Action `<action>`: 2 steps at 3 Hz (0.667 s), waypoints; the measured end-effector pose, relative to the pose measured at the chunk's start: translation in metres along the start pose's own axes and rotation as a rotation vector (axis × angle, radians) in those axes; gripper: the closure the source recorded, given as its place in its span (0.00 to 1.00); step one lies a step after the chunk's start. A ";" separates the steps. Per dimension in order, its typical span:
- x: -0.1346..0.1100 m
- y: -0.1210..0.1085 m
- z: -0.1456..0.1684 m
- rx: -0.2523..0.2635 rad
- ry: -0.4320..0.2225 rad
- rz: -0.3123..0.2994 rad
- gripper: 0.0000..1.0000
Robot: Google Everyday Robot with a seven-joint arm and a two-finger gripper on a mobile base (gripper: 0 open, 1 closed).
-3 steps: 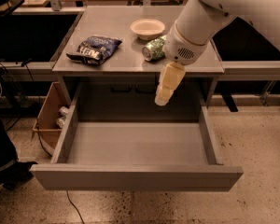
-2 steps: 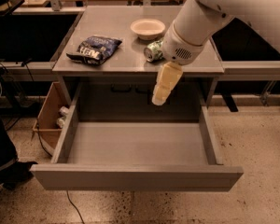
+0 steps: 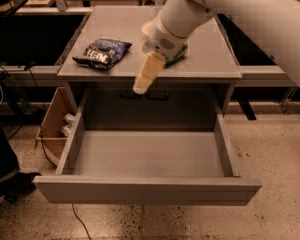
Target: Place blue chip bag into top drawer
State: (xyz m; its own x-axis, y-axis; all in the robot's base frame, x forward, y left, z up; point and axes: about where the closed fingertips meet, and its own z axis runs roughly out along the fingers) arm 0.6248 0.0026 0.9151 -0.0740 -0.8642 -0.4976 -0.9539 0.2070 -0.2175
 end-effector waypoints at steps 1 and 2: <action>-0.045 -0.042 0.021 0.034 -0.083 0.020 0.00; -0.081 -0.080 0.052 0.065 -0.133 0.059 0.00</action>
Offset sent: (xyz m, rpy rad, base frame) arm 0.1642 0.1256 0.0158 0.2159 -0.0809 -0.1147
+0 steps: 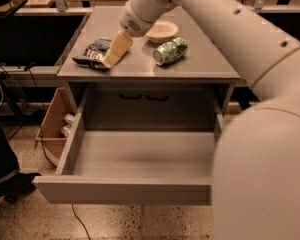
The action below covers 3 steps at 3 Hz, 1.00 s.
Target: Place blue chip bag into top drawer
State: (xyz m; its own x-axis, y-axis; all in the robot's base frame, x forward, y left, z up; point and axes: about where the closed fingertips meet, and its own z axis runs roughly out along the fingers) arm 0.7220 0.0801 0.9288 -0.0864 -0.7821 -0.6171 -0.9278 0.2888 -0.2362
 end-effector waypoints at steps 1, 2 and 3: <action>-0.014 -0.018 0.049 0.004 -0.014 0.075 0.00; -0.017 -0.025 0.088 -0.006 -0.018 0.149 0.00; -0.018 -0.028 0.113 -0.017 -0.019 0.197 0.00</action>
Offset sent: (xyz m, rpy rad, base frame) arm 0.0833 0.0794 -0.0762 0.1174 0.1391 -0.1750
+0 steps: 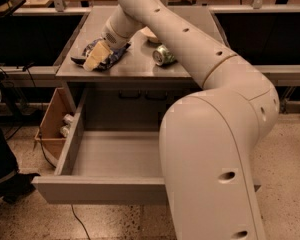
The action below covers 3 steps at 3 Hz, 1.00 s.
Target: Place blue chip bag into top drawer
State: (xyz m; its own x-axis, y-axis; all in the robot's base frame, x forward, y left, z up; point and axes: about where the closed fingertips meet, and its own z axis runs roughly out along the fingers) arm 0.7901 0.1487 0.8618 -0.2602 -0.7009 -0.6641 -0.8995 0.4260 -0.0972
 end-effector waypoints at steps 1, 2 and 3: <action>-0.004 0.001 0.018 -0.014 -0.006 0.032 0.16; -0.005 0.007 0.030 -0.033 -0.017 0.065 0.40; -0.006 0.010 0.025 -0.034 -0.044 0.079 0.63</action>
Offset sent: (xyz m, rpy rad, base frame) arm 0.0050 0.0307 -0.0245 0.0812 0.0777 -0.0452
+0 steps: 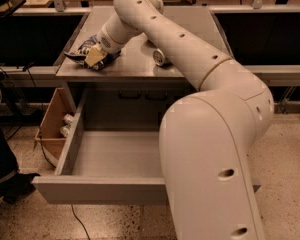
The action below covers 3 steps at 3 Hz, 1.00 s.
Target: Place blue chip bag into top drawer
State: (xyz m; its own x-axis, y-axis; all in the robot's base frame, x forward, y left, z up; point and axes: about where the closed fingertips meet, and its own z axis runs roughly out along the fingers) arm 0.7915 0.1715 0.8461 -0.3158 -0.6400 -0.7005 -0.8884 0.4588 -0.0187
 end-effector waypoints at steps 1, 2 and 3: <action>-0.003 0.003 -0.022 0.017 -0.037 -0.010 0.86; 0.003 0.009 -0.064 0.039 -0.067 -0.022 1.00; 0.021 0.026 -0.123 0.046 -0.095 -0.052 1.00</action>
Offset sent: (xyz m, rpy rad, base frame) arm -0.0692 -0.0933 0.0890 0.0541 -0.1255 -0.0318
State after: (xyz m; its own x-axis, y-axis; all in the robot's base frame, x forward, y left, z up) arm 0.7210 0.0941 0.9186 -0.2350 -0.6033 -0.7621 -0.8855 0.4561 -0.0880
